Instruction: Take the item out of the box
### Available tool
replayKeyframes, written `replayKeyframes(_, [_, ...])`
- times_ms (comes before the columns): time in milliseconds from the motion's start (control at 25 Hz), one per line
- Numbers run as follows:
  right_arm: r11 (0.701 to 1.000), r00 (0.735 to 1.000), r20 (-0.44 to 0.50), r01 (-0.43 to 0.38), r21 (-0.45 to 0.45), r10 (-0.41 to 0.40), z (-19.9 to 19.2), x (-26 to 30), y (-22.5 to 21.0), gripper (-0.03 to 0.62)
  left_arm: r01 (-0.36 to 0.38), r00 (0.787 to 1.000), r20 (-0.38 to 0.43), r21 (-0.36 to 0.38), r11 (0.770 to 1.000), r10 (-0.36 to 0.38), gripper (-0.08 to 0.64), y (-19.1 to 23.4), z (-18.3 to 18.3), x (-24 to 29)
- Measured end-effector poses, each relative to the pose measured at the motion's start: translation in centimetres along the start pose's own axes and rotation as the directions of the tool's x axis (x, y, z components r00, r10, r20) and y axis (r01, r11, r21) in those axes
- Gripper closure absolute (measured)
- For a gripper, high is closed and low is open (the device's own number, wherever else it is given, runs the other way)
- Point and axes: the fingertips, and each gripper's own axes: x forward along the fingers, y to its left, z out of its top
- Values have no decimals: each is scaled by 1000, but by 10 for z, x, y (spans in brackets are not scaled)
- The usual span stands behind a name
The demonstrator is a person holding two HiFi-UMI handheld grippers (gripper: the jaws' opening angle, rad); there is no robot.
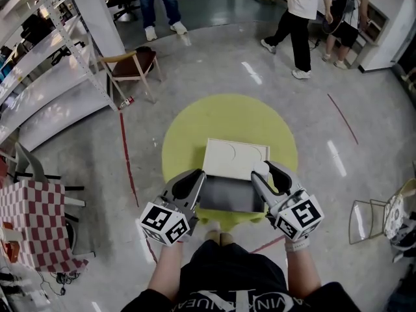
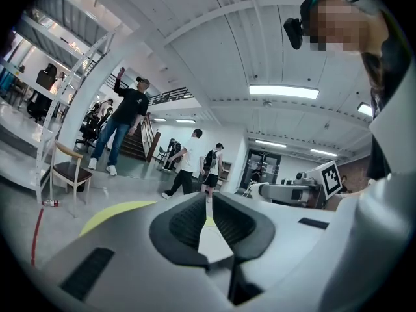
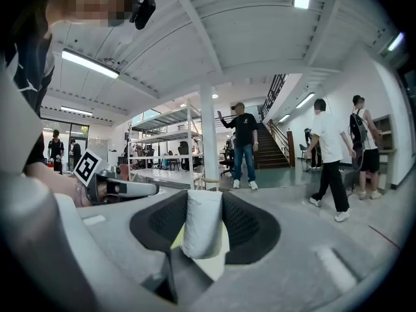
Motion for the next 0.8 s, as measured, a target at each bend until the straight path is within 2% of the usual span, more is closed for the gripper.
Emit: replayKeyframes(800, [1000, 998, 62, 21, -18, -20, 30, 0, -13, 430, 13, 999, 38, 28, 1000, -14, 528, 0, 25, 10])
